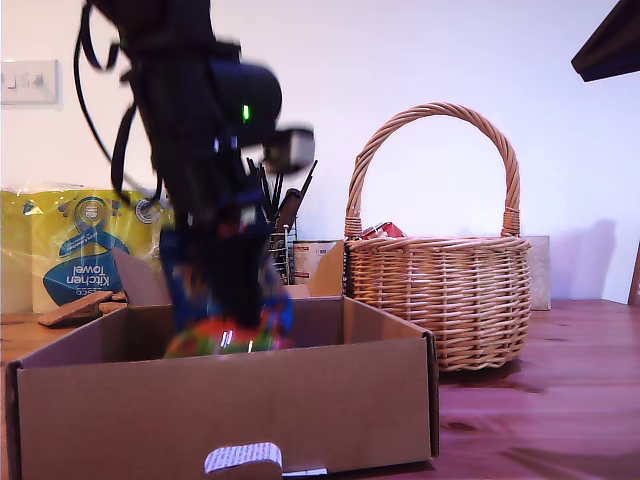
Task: Move the bags of Easter eggs from the cardboard box on the left into the woven basket on the right side.
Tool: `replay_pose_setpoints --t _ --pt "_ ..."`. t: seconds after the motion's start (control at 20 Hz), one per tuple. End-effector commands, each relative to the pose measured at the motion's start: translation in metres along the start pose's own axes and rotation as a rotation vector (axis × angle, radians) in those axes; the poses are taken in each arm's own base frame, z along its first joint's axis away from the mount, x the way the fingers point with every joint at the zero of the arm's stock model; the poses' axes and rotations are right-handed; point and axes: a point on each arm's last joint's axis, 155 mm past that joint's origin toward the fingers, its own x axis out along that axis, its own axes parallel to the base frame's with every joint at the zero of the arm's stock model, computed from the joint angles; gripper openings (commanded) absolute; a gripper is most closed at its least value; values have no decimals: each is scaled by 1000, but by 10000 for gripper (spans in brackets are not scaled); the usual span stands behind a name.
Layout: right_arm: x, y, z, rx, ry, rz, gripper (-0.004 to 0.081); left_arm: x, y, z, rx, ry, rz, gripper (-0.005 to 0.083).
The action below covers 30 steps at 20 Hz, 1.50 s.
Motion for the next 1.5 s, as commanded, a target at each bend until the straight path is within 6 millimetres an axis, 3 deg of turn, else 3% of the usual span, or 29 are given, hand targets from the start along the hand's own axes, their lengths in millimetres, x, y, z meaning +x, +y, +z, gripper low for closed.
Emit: replay_pose_setpoints --t 0.0,0.15,0.25,0.4,0.55,0.8,1.05,1.45 --pt "-2 3 6 -12 -18 8 53 -37 2 21 22 -100 44 -24" --pt "-2 3 7 -13 -20 8 53 -73 -1 42 30 -218 72 -24" --pt "-2 3 7 -13 -20 8 53 -93 -12 72 19 -360 42 -24" --pt "-2 3 7 -14 -20 8 53 -108 -26 124 22 -553 19 -24" --pt "-2 3 7 -14 -20 8 53 -101 -30 164 -39 -671 30 -24" --pt "-2 3 6 -12 -17 7 53 -70 0 207 -195 -808 179 -24" --pt "-2 3 6 -12 -16 7 53 -62 24 223 -257 -894 341 -24" --pt "-2 3 7 -14 -20 8 53 -57 22 228 -281 -924 306 -24"
